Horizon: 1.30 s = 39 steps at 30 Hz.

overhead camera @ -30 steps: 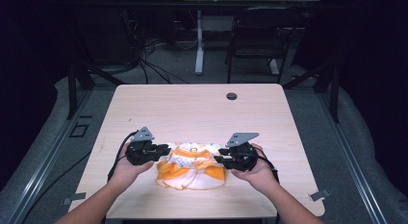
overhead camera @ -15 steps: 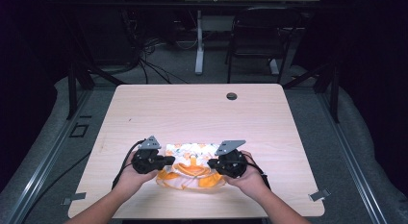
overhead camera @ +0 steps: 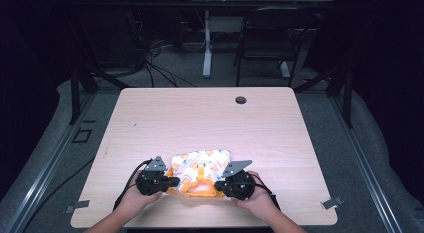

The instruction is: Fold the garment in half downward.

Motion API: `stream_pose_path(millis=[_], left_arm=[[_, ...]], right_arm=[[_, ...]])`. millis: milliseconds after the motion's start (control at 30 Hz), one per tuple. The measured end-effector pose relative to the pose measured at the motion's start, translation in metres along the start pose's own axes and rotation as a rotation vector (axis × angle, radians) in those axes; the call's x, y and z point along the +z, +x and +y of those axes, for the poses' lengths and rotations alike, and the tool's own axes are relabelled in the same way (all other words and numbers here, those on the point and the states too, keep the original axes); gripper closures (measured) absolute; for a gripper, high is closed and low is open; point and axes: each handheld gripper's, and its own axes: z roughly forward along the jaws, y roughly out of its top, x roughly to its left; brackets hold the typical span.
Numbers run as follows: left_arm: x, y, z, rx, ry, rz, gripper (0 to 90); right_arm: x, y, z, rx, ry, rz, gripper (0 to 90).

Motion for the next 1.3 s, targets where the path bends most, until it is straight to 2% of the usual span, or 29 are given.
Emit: stream_pose_path(millis=[33,100,333,433,467,600,1200,1233,1300], left_arm=[[0.001,0.001,-0.002,0.007,0.006,0.005,86.9],[0.004,0.002,-0.005,-0.005,0.005,0.009,86.6],[0.007,0.005,-0.009,-0.018,-0.010,0.004,86.8],[0.008,0.005,-0.010,-0.016,-0.020,0.005,86.9],[0.008,0.005,-0.011,-0.017,-0.021,0.005,86.9],[0.008,0.006,-0.011,-0.026,-0.029,0.003,87.0],[0.016,0.016,0.000,-0.048,-0.026,0.021,88.3],[0.017,0.016,0.001,-0.051,-0.025,0.021,88.3],[0.017,0.017,0.002,-0.050,-0.020,0.024,88.3]], right_arm=[[0.002,0.000,-0.002,0.000,0.001,0.000,84.7],[0.005,0.000,-0.005,-0.009,0.018,-0.004,84.7],[0.014,-0.001,-0.013,0.030,0.023,0.004,84.9],[0.014,-0.002,-0.013,0.026,0.040,0.001,84.8],[0.015,-0.002,-0.014,0.039,0.020,0.007,84.8],[0.016,-0.002,-0.014,0.044,0.021,0.006,84.7],[0.018,-0.010,-0.009,0.059,0.026,-0.008,84.8],[0.017,-0.011,-0.008,0.049,0.046,-0.017,84.8],[0.018,-0.013,-0.008,0.063,0.030,-0.017,84.9]])
